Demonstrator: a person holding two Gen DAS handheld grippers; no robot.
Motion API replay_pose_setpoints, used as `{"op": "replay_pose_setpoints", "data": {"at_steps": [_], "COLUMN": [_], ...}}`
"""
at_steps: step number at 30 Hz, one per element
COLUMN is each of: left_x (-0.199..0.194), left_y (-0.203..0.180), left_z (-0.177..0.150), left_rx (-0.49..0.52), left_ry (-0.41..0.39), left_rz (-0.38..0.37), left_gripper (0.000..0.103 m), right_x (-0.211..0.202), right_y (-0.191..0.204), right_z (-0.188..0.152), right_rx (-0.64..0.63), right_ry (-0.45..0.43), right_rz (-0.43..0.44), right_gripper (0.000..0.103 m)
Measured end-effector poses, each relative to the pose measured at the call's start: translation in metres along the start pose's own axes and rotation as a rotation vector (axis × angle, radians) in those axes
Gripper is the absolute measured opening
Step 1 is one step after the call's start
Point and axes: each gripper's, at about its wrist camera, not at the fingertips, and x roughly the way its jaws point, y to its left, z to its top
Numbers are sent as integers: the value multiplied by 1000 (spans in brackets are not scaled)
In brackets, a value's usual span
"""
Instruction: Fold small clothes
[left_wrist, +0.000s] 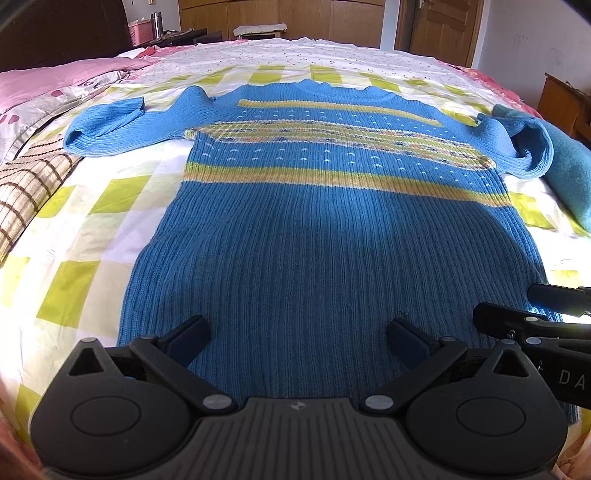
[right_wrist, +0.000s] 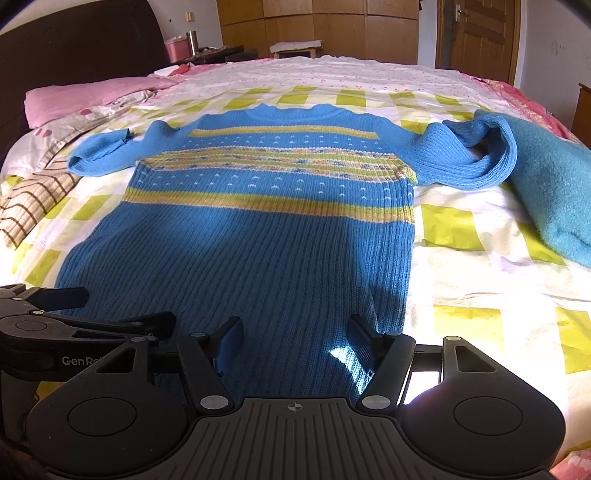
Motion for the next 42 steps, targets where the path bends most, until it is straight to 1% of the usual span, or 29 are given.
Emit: {"op": "replay_pose_setpoints", "data": {"at_steps": [5, 9, 13, 19, 24, 34, 42], "left_x": [-2, -5, -10, -23, -29, -31, -29], "left_y": [1, 4, 6, 3, -1, -4, -7], "left_z": [-7, -3, -2, 5, 8, 15, 19], "left_rx": [-2, -15, -41, -28, -1, 18, 35], "left_ry": [-38, -23, -28, -88, -120, -141, -143], "left_rz": [-6, -23, -39, -27, -19, 4, 0], "left_gripper": [103, 103, 103, 103, 103, 103, 103], "right_x": [-1, -3, -4, -10, -11, -14, -15], "right_y": [0, -2, -4, -4, -7, -9, -10], "right_z": [0, 0, 1, 2, 5, 6, 8], "right_rx": [-6, 5, 14, 5, 28, 47, 48], "right_ry": [-1, -6, -11, -42, -51, -73, -77], "right_rz": [-3, 2, 2, -7, -1, -2, -5], "right_gripper": [63, 63, 63, 63, 63, 63, 63]}}
